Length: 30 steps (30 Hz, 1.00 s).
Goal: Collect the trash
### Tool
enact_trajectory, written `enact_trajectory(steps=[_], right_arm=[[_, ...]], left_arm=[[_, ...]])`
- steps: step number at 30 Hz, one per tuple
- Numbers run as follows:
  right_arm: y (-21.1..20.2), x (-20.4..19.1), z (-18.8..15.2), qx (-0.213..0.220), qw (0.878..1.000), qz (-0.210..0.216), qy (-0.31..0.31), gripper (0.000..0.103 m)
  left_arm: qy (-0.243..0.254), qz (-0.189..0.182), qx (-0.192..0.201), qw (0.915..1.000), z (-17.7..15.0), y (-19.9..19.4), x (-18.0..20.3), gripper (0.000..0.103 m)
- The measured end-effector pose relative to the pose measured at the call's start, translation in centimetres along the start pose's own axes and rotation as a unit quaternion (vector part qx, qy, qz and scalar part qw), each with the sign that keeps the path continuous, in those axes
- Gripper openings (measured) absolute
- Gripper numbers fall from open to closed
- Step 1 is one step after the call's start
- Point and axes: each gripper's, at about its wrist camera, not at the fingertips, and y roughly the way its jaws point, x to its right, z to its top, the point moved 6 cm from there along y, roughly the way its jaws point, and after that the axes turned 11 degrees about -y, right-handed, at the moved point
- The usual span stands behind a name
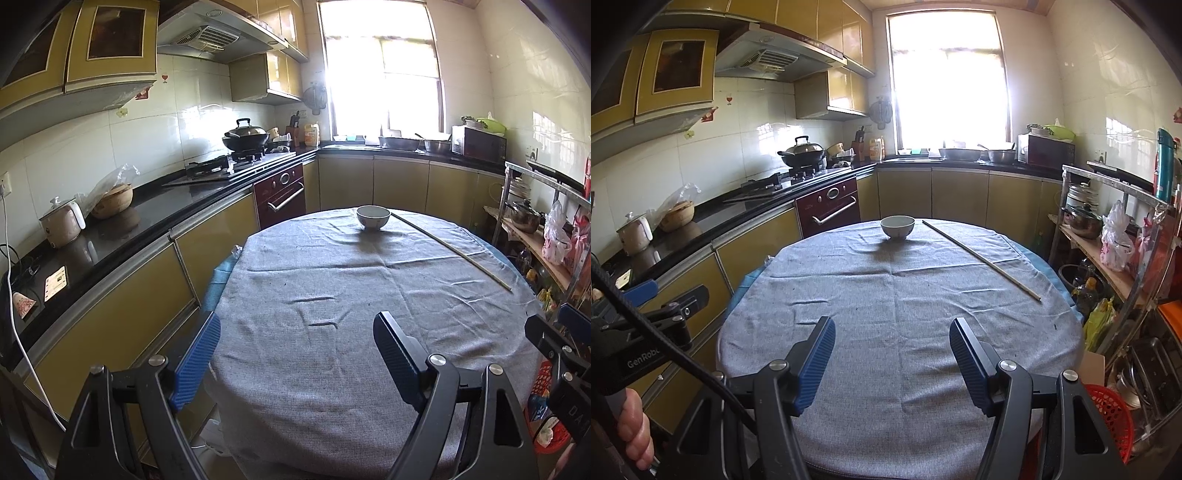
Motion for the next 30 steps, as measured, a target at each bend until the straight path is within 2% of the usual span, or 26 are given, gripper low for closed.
enact_trajectory(steps=[19, 24, 30], right_arm=[[3.0, 1.4, 0.5, -0.010, 1.000, 0.009, 0.013, 0.068], [4.6, 1.5, 0.9, -0.015, 1.000, 0.008, 0.010, 0.068], [8.3, 2.0, 0.4, -0.037, 0.999, 0.005, 0.011, 0.068]], left_arm=[[-0.001, 0.019, -0.016, 0.9997, 0.5, 2.4, -0.2, 0.085], [0.000, 0.021, -0.027, 0.9994, 0.4, 3.9, 0.0, 0.085], [-0.002, 0.023, -0.045, 0.9987, 0.0, 7.6, 0.1, 0.085]])
